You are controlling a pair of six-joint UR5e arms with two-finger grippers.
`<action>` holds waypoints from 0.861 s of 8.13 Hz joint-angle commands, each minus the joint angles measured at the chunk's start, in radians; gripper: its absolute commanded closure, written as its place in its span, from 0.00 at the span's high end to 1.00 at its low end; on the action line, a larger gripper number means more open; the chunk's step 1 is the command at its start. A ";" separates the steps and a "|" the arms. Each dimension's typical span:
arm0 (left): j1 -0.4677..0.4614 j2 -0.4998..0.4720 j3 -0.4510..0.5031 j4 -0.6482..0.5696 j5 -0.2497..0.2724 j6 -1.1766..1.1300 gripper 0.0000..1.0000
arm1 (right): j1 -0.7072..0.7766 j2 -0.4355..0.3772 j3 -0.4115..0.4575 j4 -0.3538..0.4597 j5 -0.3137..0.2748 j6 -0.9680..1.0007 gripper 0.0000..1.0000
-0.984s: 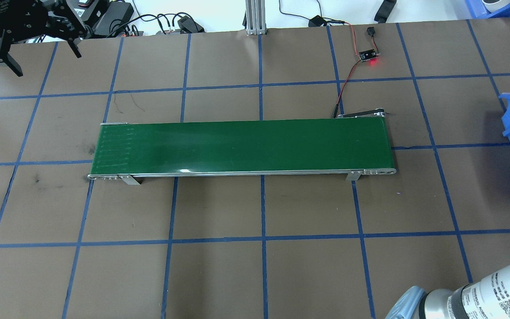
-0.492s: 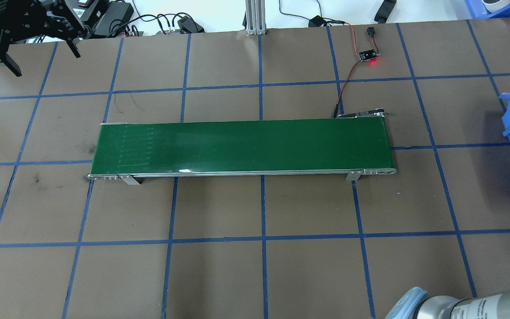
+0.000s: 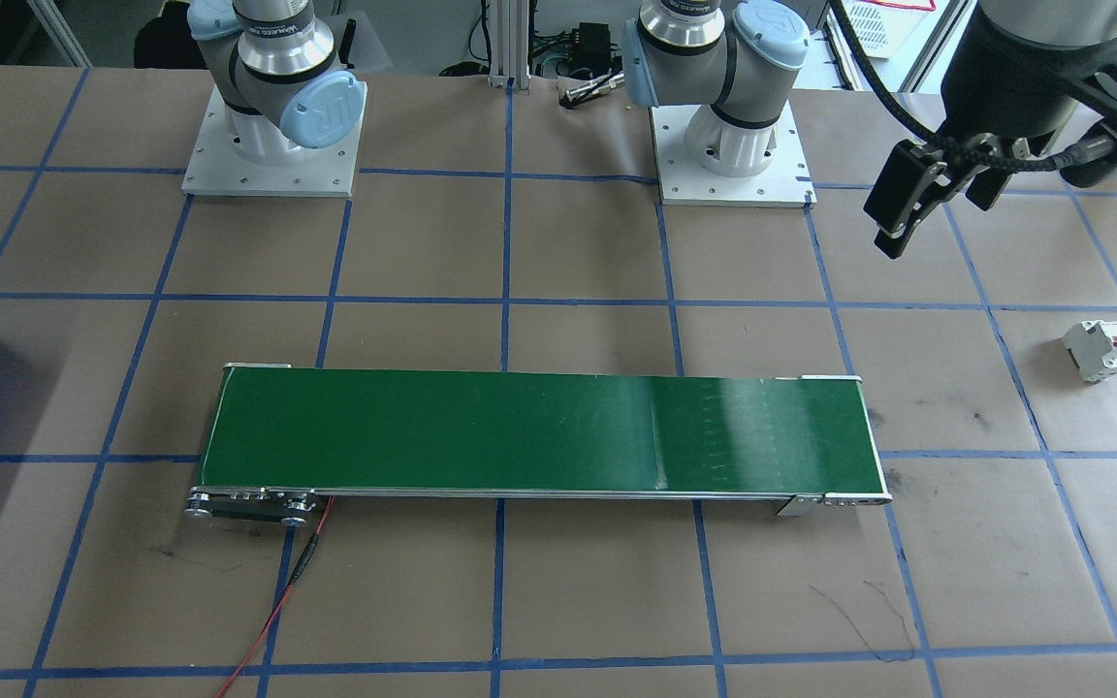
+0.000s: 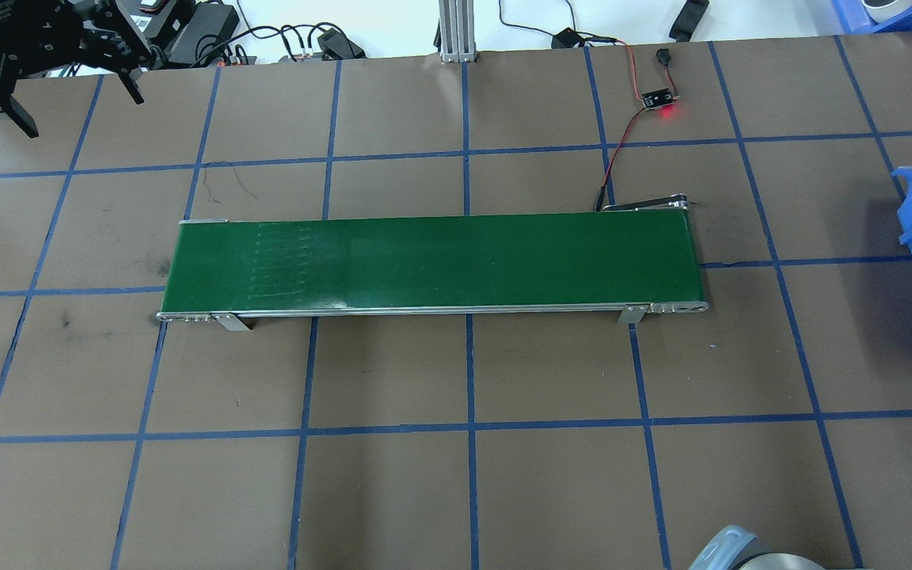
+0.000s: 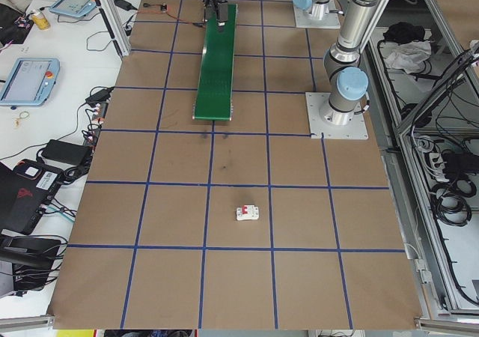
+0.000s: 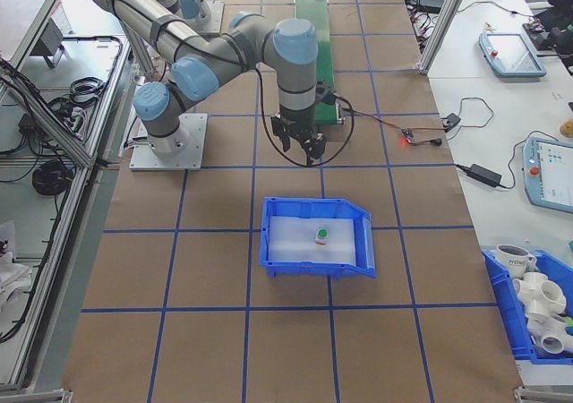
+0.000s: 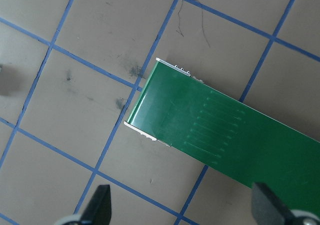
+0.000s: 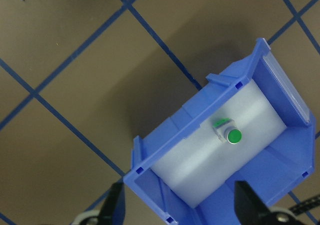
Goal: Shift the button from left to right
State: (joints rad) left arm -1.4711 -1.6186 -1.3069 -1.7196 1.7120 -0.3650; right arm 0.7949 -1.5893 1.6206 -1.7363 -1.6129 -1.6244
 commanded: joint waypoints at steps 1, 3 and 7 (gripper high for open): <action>0.000 0.002 0.000 0.000 0.000 0.000 1.00 | 0.160 -0.112 -0.005 0.179 -0.002 0.275 0.93; 0.000 0.000 0.000 0.000 0.000 0.000 1.00 | 0.272 -0.158 -0.011 0.302 0.004 0.548 1.00; 0.000 0.000 0.000 0.002 0.000 0.000 1.00 | 0.646 -0.150 -0.050 0.294 0.004 1.095 1.00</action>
State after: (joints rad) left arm -1.4711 -1.6171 -1.3073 -1.7195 1.7119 -0.3651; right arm 1.2580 -1.7467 1.5820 -1.4363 -1.6088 -0.8112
